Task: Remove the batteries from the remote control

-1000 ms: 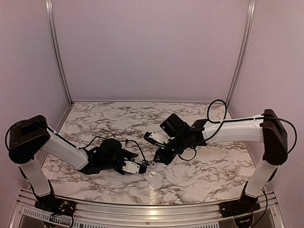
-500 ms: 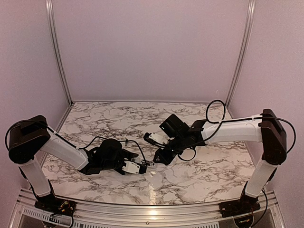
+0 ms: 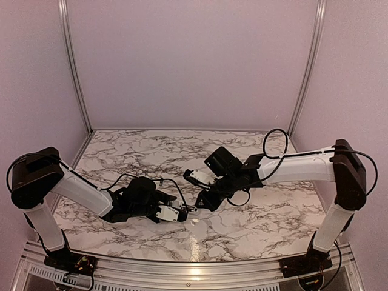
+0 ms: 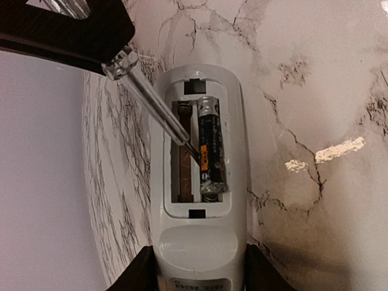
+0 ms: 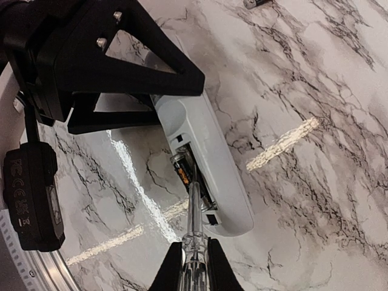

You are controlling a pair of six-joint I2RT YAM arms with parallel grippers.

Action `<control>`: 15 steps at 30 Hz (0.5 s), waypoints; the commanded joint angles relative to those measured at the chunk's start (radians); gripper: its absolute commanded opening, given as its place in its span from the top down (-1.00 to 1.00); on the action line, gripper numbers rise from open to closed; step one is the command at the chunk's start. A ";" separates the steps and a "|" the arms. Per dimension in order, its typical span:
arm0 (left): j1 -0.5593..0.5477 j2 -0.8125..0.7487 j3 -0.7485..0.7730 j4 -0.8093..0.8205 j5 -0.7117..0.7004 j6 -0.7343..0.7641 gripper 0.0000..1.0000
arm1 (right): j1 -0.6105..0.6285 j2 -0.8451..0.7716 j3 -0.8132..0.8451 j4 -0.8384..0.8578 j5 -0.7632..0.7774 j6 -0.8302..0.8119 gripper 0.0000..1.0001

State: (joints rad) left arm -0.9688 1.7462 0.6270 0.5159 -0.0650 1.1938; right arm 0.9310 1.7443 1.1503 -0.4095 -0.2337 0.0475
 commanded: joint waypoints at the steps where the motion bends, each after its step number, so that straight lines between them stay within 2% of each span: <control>1: -0.015 0.011 0.040 -0.019 0.040 -0.005 1.00 | -0.009 -0.009 -0.028 0.002 0.025 -0.009 1.00; 15: -0.015 0.026 0.074 -0.088 0.055 -0.027 1.00 | -0.009 -0.030 -0.089 0.060 0.054 0.011 1.00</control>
State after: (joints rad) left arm -0.9680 1.7542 0.6666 0.4500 -0.0624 1.1687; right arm 0.9310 1.7210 1.0946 -0.3485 -0.2249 0.0502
